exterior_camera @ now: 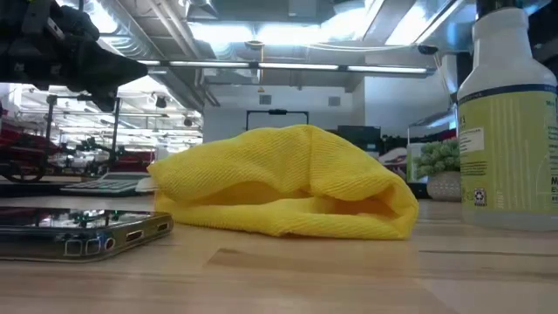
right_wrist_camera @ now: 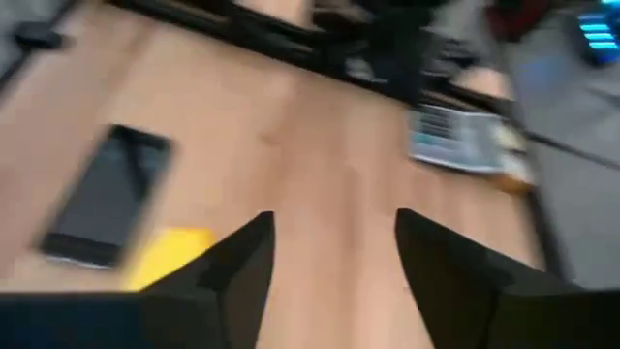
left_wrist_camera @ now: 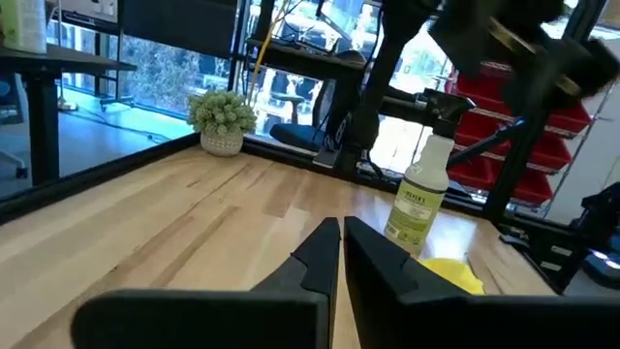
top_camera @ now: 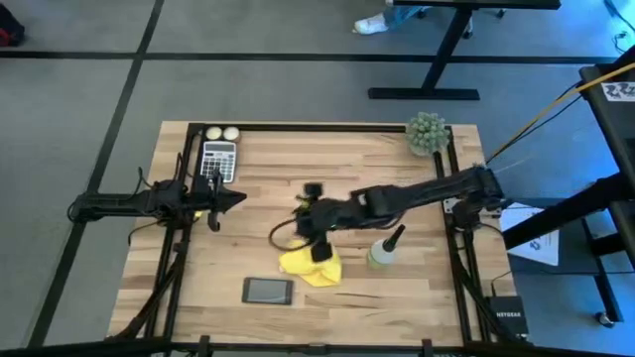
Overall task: Apply microfiber cloth
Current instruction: Move the yellow microfiber towel to the top middle of the table
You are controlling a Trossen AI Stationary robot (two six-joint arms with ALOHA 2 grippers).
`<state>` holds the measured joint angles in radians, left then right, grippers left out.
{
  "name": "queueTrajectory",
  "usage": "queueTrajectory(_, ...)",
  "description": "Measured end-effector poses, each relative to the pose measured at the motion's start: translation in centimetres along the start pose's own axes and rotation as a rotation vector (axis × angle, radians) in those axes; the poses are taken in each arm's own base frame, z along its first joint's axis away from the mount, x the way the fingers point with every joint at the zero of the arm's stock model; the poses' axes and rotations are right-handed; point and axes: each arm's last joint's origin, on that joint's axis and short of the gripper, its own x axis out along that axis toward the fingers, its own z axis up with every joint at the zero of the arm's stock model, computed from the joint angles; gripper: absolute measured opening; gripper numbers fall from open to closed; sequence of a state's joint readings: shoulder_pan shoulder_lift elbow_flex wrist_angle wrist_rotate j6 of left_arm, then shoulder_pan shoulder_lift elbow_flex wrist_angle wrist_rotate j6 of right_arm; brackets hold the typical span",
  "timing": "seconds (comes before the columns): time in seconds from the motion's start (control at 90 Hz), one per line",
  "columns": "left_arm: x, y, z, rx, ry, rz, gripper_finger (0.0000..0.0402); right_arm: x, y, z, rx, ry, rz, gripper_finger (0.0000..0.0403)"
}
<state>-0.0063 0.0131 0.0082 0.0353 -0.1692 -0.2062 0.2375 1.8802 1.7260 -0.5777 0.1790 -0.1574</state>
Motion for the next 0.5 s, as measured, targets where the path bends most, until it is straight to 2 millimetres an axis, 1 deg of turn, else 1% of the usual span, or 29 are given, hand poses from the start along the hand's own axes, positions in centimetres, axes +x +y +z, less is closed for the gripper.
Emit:
queueTrajectory(0.056, 0.0, 0.0, 0.0, -0.003, 0.0, 0.0, 0.0001, 1.1, 0.9, -0.3, -0.006, 0.014, 0.052, 0.0247)
queueTrajectory(0.122, 0.0, 0.0, 0.0, -0.005, -0.001, 0.0, 0.0001, 2.6, 1.4, -0.9, 0.002, 0.049, 0.075, 0.0264)
queueTrajectory(0.244, 0.0, 0.0, 0.0, 0.0, 0.0, 0.0, 0.0001, 4.2, 2.8, -1.5, 0.008, 0.075, 0.142, 0.0285)
queueTrajectory(0.356, 0.0, 0.0, 0.0, 0.003, -0.001, 0.0, 0.0001, 6.0, 4.1, -2.2, -0.007, 0.101, 0.181, 0.0287)
queueTrajectory(0.5, 0.0, 0.0, 0.0, 0.009, -0.001, 0.0, 0.0001, 7.9, 5.6, -3.2, -0.026, 0.141, 0.224, 0.0274)
